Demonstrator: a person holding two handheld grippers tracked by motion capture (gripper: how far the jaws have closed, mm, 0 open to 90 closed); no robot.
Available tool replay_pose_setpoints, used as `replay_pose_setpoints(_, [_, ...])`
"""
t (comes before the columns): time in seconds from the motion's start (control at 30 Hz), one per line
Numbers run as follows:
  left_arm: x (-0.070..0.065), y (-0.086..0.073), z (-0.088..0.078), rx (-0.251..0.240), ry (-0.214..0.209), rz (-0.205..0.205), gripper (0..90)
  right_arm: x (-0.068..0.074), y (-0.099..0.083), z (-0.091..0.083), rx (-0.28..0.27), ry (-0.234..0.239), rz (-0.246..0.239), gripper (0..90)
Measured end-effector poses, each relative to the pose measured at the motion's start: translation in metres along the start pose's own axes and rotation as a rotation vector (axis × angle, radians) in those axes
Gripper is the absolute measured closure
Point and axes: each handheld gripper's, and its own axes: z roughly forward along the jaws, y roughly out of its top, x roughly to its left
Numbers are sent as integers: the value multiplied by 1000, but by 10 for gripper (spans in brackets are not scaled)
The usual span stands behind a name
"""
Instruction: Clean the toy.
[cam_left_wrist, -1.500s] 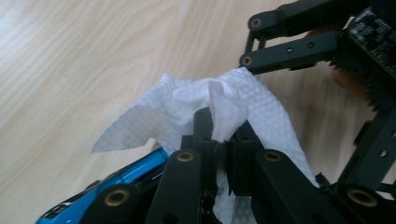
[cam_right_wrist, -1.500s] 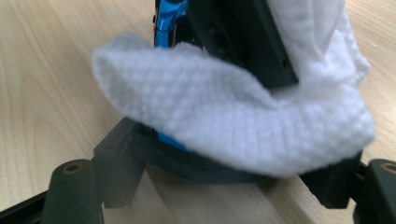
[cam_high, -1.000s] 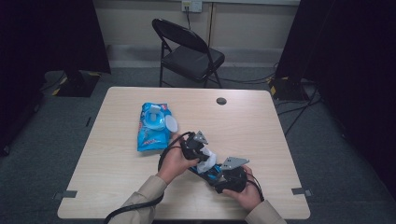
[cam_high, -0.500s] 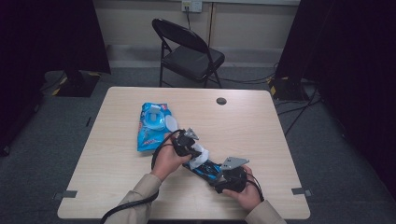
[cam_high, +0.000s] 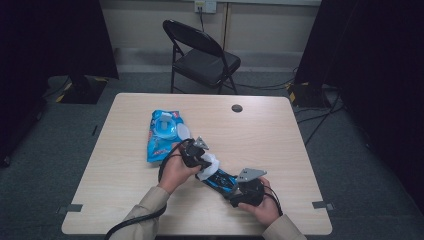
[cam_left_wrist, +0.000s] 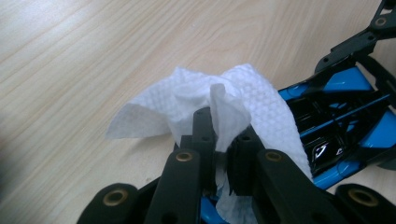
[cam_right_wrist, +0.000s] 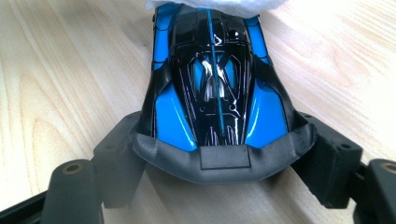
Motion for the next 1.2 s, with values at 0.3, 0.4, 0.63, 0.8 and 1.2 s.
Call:
replay_pose_setpoints(0.3, [8,-12,-6,-10,6,-34,838,0,0,0,0,-1,0,247])
replay_pose_setpoints(0.4, [9,-14,-8,-12,3,-44,838,0,0,0,0,-1,0,247])
replay_pose_setpoints(0.63, [10,-18,-11,-6,10,-47,840,0,0,0,0,-1,0,247])
replay_pose_setpoints(0.8, [12,-21,-12,-1,12,-53,841,0,0,0,0,-1,0,247])
replay_pose_setpoints(1.2, [14,-30,-16,12,21,-58,842,0,0,0,0,-1,0,247])
